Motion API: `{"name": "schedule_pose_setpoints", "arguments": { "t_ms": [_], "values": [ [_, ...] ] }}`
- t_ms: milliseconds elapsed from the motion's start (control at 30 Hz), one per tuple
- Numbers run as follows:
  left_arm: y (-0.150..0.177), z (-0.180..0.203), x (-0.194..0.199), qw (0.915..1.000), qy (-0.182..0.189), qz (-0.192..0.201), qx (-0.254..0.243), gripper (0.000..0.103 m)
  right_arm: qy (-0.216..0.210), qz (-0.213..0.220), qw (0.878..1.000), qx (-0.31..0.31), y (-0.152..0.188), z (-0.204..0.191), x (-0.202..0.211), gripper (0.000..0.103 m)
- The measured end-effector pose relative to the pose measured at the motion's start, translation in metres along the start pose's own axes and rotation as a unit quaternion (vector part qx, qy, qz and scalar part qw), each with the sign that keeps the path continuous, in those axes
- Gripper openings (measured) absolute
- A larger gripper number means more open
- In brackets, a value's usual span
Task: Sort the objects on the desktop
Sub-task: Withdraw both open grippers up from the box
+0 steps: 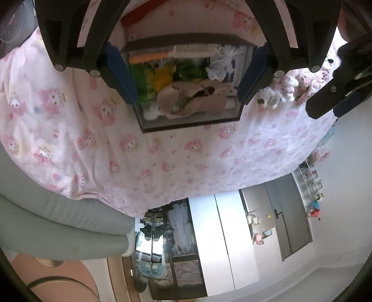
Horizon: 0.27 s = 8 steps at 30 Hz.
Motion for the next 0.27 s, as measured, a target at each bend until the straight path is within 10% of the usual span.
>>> {"name": "schedule_pose_setpoints", "arguments": {
  "t_ms": [267],
  "values": [
    [0.017,-0.003,-0.003,0.9999,-0.001,-0.015,0.006,0.102,0.010,-0.017,1.000,0.009,0.016,-0.005,-0.002,0.088]
  ]
}}
Point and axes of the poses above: each gripper's, at about its wrist camera, not at the fingertips, and x roughly against the way its jaws point, z to its right, y to its underside, the point moved 8 cm from there along -x, roughly the way its jaws point, and after that the axes turned 15 degrees about -z, right-handed, at the moved point
